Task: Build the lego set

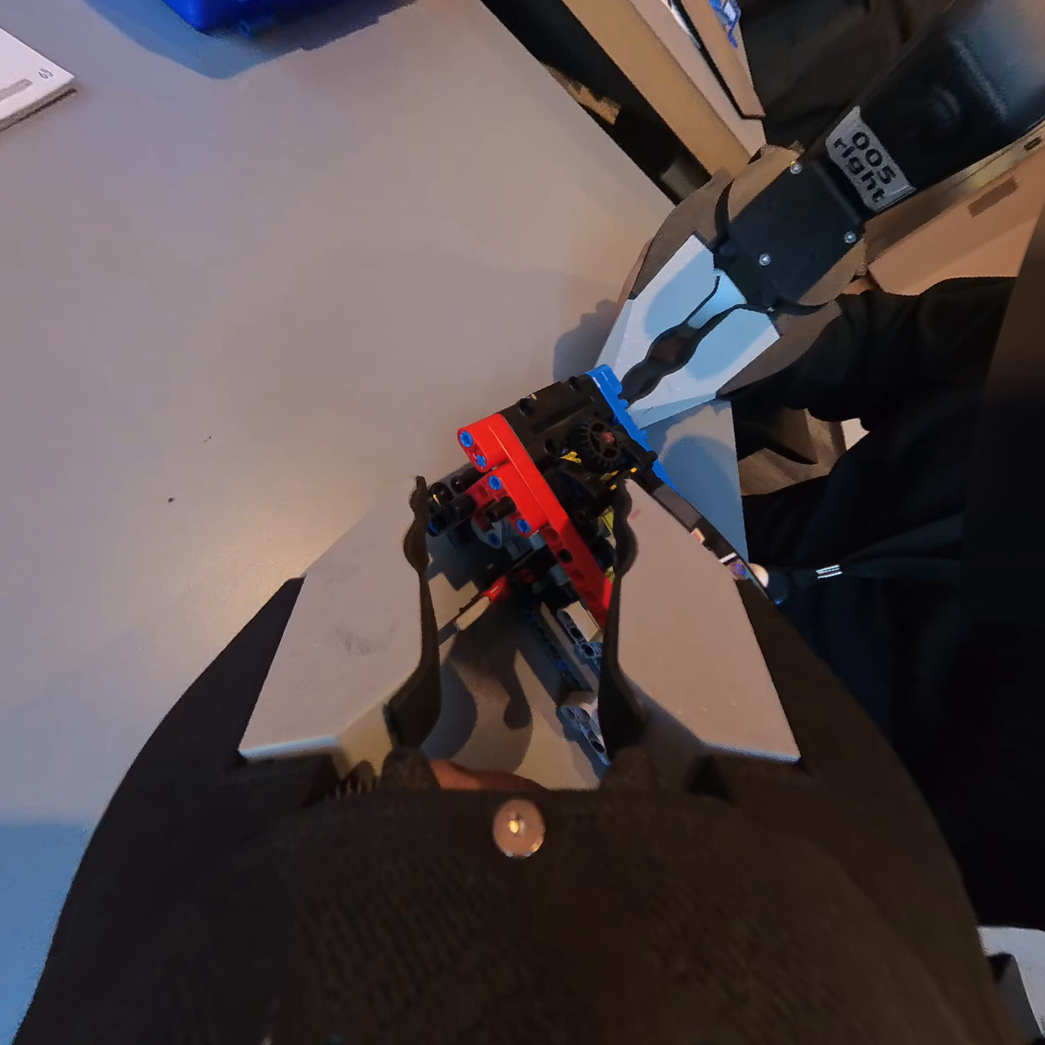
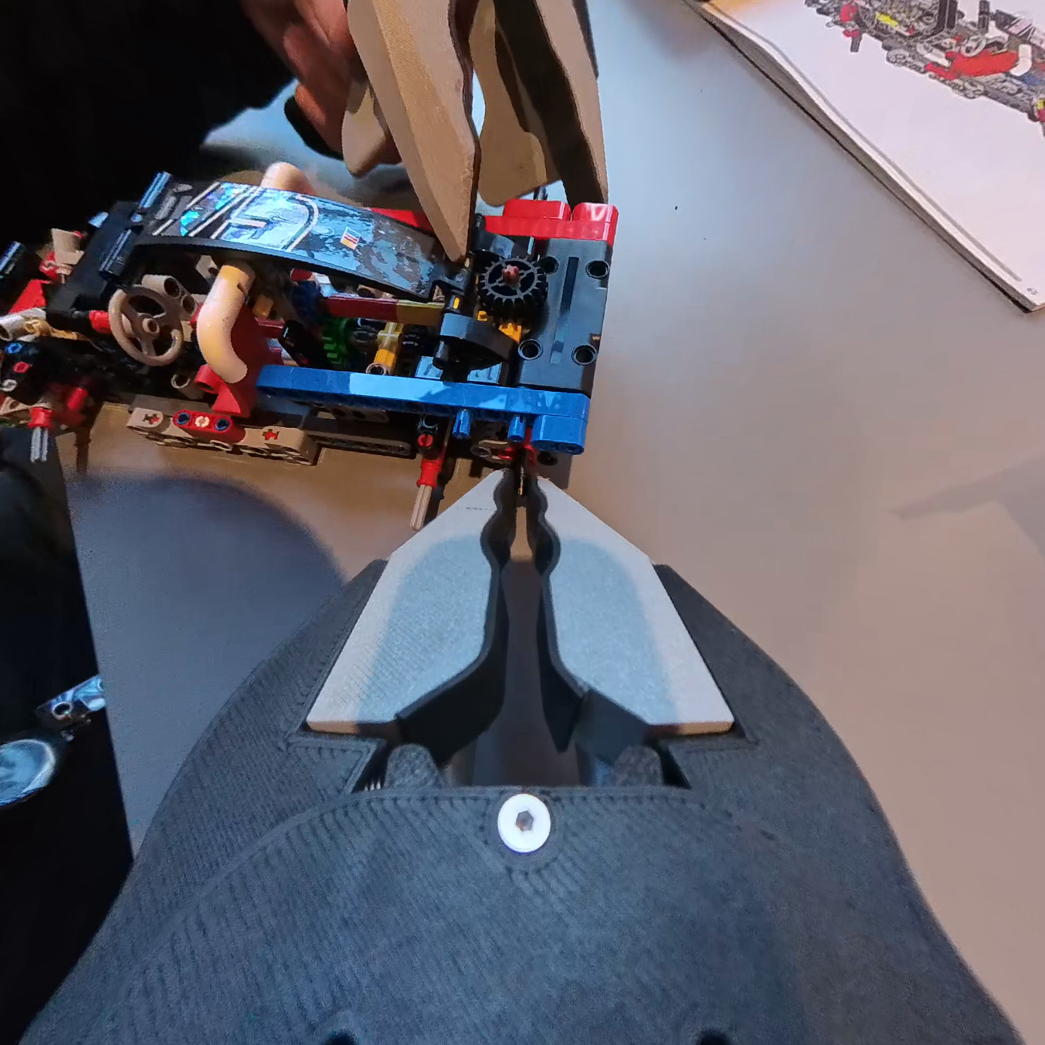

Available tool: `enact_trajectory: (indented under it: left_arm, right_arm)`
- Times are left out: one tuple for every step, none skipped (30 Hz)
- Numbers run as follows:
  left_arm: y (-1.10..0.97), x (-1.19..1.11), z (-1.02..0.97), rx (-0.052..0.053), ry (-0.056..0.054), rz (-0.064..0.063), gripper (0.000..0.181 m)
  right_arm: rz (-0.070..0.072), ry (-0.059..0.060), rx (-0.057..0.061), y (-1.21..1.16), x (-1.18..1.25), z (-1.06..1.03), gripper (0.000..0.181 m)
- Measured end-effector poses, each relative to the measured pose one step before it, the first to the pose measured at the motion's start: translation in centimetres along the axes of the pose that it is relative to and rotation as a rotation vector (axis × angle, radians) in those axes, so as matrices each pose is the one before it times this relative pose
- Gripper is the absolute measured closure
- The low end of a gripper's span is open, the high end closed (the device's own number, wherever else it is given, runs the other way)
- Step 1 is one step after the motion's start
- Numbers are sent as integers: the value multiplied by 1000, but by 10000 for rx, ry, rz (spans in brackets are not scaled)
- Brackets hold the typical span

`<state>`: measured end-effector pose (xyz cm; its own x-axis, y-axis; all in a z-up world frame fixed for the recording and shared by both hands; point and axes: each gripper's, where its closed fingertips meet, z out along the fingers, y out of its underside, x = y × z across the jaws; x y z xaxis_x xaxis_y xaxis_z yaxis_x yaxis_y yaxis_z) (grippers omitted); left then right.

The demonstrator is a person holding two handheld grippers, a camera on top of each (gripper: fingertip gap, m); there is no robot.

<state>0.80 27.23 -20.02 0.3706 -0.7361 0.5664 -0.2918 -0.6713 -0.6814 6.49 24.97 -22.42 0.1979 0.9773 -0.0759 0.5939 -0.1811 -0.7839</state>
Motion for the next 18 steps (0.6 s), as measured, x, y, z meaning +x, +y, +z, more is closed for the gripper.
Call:
enact_trajectory:
  left_arm:
    - [32, 10, -51, 34, 14, 14, 118]
    - [6, -2, -1, 33, 0, -11, 118]
    - [-6, 3, 15, 28, -1, -30, 118]
    - [-7, 5, 22, 19, -5, -23, 118]
    - [-4, -3, 3, 10, -32, 3, 118]
    - [9, 3, 8, 2, -47, 5, 118]
    - [-3, 8, 13, 3, -45, 15, 118]
    - [10, 13, 7, 1, -38, 9, 118]
    - [9, 22, 22, -3, -36, 10, 118]
    - [4, 19, 18, 1, -34, 38, 118]
    - [2, 14, 20, 2, -17, 2, 118]
    - [0, 0, 19, 15, -9, -24, 118]
    - [4, -9, -4, 16, -11, -7, 118]
    - [11, 13, -3, 11, -5, 31, 118]
    - [10, 22, 15, 6, 25, 36, 118]
    - [12, 43, 10, 1, 58, 39, 118]
    - [20, 58, 17, 5, 91, 10, 118]
    - [22, 53, 44, 12, 120, -32, 118]
  right_arm:
    - [-4, -9, -29, 16, -23, 61, 180]
    - [32, -19, -14, 8, -4, 31, 180]
    - [60, -30, -20, 26, -17, 27, 180]
    - [59, -39, -29, 35, -10, 23, 180]
    - [48, -35, -10, 2, -15, 14, 180]
    - [76, -43, -1, -7, -4, 8, 180]
    - [109, -68, -18, -1, -15, 8, 180]
    - [122, -87, -18, 2, -17, -7, 180]
    - [131, -88, -16, 3, -2, -21, 180]
    - [112, -67, -14, 10, 11, 4, 180]
    - [71, -33, -12, 23, 29, 15, 180]
    - [54, 0, -16, 13, 39, 27, 180]
    - [45, 17, 0, -8, 52, 9, 180]
    - [39, -17, 3, -6, 32, 12, 180]
    - [58, -108, -15, 14, -39, 0, 180]
    - [101, -217, -32, 32, -77, 7, 180]
    - [178, -345, -49, 45, -122, -13, 180]
    - [245, -454, -68, 32, -140, -28, 180]
